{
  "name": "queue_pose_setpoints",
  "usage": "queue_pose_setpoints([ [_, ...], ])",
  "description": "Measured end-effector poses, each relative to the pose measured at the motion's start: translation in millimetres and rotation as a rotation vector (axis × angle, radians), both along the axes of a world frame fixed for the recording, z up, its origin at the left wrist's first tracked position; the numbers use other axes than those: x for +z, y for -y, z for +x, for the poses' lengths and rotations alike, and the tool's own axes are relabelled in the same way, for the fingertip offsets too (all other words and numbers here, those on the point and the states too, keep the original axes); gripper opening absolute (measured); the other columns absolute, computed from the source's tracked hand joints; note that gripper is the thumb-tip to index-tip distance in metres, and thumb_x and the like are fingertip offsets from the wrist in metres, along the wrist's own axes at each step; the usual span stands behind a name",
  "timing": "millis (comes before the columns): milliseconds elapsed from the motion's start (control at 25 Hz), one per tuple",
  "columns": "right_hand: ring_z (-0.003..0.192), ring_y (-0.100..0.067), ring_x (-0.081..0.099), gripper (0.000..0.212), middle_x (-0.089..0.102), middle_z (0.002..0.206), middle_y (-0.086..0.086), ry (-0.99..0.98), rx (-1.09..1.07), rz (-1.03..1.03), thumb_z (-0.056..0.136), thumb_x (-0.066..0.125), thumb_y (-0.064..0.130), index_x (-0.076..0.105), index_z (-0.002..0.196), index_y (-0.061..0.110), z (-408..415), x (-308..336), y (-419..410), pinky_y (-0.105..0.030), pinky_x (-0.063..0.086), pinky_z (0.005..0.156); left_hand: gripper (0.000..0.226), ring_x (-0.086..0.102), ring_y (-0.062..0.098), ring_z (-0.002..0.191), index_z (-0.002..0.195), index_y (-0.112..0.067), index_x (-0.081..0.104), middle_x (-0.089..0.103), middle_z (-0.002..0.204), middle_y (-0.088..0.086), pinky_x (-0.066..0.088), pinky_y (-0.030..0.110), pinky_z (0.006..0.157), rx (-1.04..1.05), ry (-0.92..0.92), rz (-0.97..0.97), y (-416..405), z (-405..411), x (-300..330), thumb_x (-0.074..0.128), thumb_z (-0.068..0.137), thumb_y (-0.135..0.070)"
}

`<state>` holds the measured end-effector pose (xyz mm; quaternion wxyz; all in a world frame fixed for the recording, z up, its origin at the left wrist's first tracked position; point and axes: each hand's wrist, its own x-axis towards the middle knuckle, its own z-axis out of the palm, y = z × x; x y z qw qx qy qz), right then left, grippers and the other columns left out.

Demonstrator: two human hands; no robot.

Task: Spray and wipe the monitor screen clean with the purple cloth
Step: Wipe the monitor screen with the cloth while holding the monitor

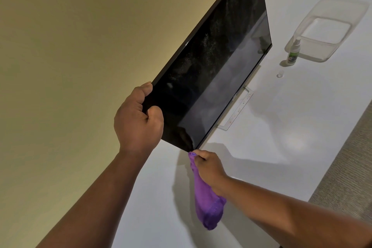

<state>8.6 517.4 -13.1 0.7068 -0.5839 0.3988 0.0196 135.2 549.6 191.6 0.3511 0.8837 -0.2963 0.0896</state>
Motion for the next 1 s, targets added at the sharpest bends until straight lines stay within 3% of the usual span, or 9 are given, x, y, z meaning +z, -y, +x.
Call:
queue_pose_setpoints([
  [80,0.084,-0.017,0.073,0.025,0.077,0.093,0.009,-0.019,-0.182,0.37,0.103,0.058,0.023,0.073,0.12,0.031,1.8,0.6,6.1,-0.023,0.059,0.062,0.053,0.059,-0.003,0.118,0.126,-0.022,0.068,0.067,0.13,-0.016,0.051,0.028,0.1,-0.005,0.006,0.01,0.7,0.2,0.7,0.048,0.077,-0.017],
  [120,0.079,-0.015,0.074,0.024,0.078,0.09,0.009,-0.008,-0.186,0.393,0.103,0.058,0.022,0.074,0.118,0.031,-0.4,3.1,8.3,-0.02,0.057,0.059,0.053,0.06,0.001,0.12,0.126,-0.022,0.068,0.067,0.13,-0.015,0.052,0.031,0.101,-0.008,0.002,0.011,0.8,0.5,1.0,0.048,0.077,-0.017],
  [160,0.079,-0.012,0.074,0.026,0.078,0.096,0.01,0.01,-0.135,0.297,0.104,0.056,0.022,0.073,0.121,0.03,-3.5,4.0,8.5,-0.019,0.056,0.061,0.054,0.061,0.005,0.121,0.126,-0.022,0.068,0.067,0.13,-0.015,0.052,0.035,0.102,-0.009,-0.004,0.01,1.0,0.5,1.2,0.048,0.077,-0.017],
  [240,0.093,-0.012,0.07,0.033,0.073,0.113,0.008,0.02,0.059,-0.195,0.105,0.049,0.025,0.068,0.132,0.031,-10.2,0.6,7.0,-0.02,0.053,0.074,0.054,0.062,0.008,0.122,0.127,-0.022,0.068,0.067,0.129,-0.015,0.053,0.04,0.101,-0.01,-0.011,0.012,1.2,-0.2,1.9,0.048,0.077,-0.017],
  [360,0.089,-0.017,0.066,0.034,0.066,0.111,0.004,0.028,0.154,-0.712,0.105,0.047,0.028,0.064,0.134,0.032,-17.0,-3.5,12.0,-0.022,0.048,0.067,0.054,0.062,0.009,0.121,0.128,-0.021,0.067,0.068,0.13,-0.014,0.053,0.04,0.101,-0.017,-0.009,0.027,1.2,-1.4,2.7,0.048,0.077,-0.017],
  [480,0.086,-0.019,0.067,0.032,0.067,0.116,0.005,0.039,0.104,-0.802,0.104,0.05,0.025,0.064,0.133,0.03,-19.4,-4.7,23.9,-0.025,0.05,0.069,0.055,0.061,0.004,0.119,0.129,-0.022,0.067,0.068,0.13,-0.014,0.053,0.036,0.101,-0.011,-0.019,0.024,1.1,-0.8,2.5,0.048,0.078,-0.017],
  [680,0.095,-0.026,0.065,0.033,0.061,0.123,0.006,-0.01,0.355,-0.886,0.101,0.048,0.021,0.063,0.129,0.029,-13.2,-4.5,15.6,-0.035,0.057,0.075,0.054,0.062,0.005,0.118,0.127,-0.022,0.067,0.067,0.13,-0.015,0.053,0.036,0.1,-0.005,-0.029,0.016,1.3,-1.6,2.3,0.047,0.077,-0.018],
  [880,0.094,-0.026,0.069,0.04,0.06,0.123,-0.001,-0.07,0.57,-1.161,0.095,0.06,0.014,0.059,0.134,0.024,-8.1,-9.9,10.7,-0.032,0.054,0.064,0.053,0.063,0.007,0.118,0.127,-0.023,0.067,0.067,0.13,-0.015,0.054,0.038,0.099,-0.014,-0.022,0.009,-0.8,-2.7,0.3,0.048,0.077,-0.017],
  [1000,0.097,-0.025,0.068,0.034,0.061,0.121,0.001,-0.086,0.442,-0.929,0.101,0.051,0.019,0.061,0.133,0.026,-0.2,-7.6,6.5,-0.029,0.048,0.065,0.054,0.062,0.008,0.121,0.127,-0.022,0.068,0.067,0.13,-0.015,0.053,0.038,0.101,-0.007,-0.017,0.006,-0.8,-2.6,1.4,0.049,0.077,-0.018],
])
